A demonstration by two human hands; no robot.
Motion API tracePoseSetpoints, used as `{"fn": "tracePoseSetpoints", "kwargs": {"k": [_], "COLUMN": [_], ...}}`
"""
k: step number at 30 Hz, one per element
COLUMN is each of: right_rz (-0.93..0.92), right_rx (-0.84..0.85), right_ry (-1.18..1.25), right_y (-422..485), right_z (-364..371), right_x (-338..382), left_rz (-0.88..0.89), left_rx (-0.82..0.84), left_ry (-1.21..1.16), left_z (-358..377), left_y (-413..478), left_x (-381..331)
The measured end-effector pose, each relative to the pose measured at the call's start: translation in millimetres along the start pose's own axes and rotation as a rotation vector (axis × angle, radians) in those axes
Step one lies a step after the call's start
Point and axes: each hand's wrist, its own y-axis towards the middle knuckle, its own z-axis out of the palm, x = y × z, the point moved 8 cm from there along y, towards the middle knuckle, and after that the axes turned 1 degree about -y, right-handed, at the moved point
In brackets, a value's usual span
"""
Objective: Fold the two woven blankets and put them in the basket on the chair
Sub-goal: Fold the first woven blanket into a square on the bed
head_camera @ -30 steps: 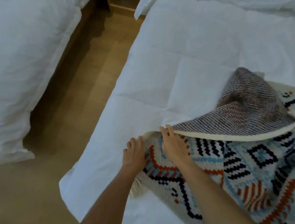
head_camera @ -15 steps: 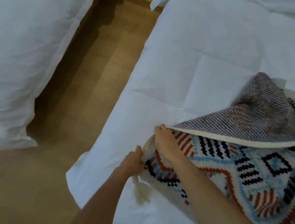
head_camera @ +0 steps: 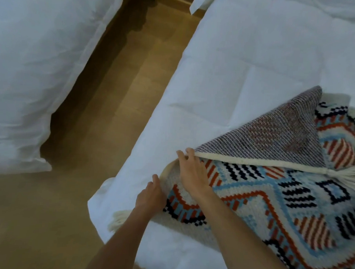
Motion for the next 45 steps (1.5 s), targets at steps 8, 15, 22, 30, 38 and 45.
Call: {"fn": "tracePoseSetpoints", "kwargs": {"k": [8,15,22,30,38,45], "right_rz": [0.137,-0.065,0.304,0.687,0.620,0.580], "right_rx": [-0.124,-0.007,-0.136,-0.092,-0.008,-0.099], "right_ry": [-0.073,0.140,0.102,-0.006,-0.276,-0.226], "right_y": [3,5,-34,-103,-79,-47], "right_z": [-22,-28,-74,-85,-66,-103], "right_x": [-42,-28,-168,-341,-384,-388], "left_rz": [0.015,0.004,0.278,0.587,0.712,0.726], "left_rx": [-0.089,-0.070,-0.303,-0.315,-0.256,-0.238], "left_ry": [0.081,0.072,0.300,0.628,0.839,0.748], "left_z": [-5,-12,-43,-3,55,43], "left_y": [0,4,21,18,26,39], "left_x": [-2,-24,-147,-286,-352,-373]}}
